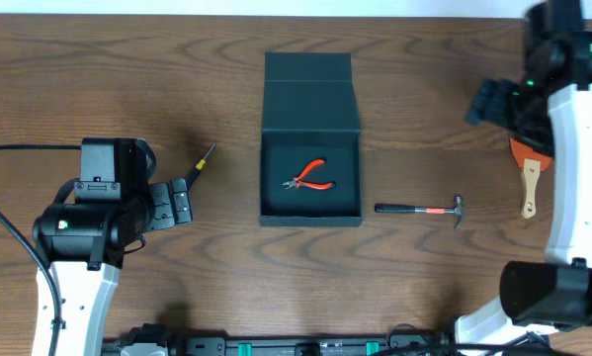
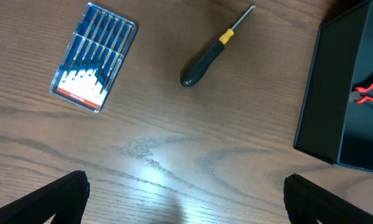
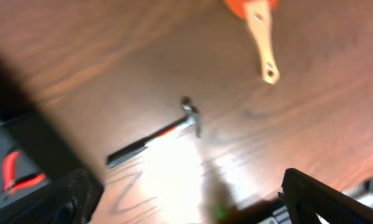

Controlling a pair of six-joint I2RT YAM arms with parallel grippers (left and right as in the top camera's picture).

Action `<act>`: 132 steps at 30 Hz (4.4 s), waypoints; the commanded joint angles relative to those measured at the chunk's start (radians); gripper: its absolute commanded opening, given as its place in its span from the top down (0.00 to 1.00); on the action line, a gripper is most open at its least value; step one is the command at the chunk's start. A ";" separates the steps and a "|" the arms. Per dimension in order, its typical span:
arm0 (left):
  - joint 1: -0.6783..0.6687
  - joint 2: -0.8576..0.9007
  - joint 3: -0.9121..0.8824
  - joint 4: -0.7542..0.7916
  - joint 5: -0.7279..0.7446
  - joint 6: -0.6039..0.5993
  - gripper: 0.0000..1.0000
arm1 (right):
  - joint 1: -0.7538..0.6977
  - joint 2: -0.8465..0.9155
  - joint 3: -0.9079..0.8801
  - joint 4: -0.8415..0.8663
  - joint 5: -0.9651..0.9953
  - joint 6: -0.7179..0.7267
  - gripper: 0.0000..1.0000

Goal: Pack container
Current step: 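Move the right gripper back to the hammer head and lower it, then grasp the hammer head with the right gripper and lift, then carry the hammer over the box and lower it inside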

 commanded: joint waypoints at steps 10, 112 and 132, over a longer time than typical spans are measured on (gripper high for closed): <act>0.004 -0.008 0.020 -0.003 -0.011 0.006 0.02 | -0.080 0.005 -0.524 0.307 -0.097 -0.035 0.01; 0.004 -0.008 0.020 -0.029 -0.011 0.010 0.02 | -0.054 -0.101 -0.952 0.817 -0.109 -0.061 0.99; 0.004 -0.008 0.020 -0.029 -0.011 0.010 0.02 | 0.006 -0.391 -0.758 0.639 -0.227 -0.121 0.99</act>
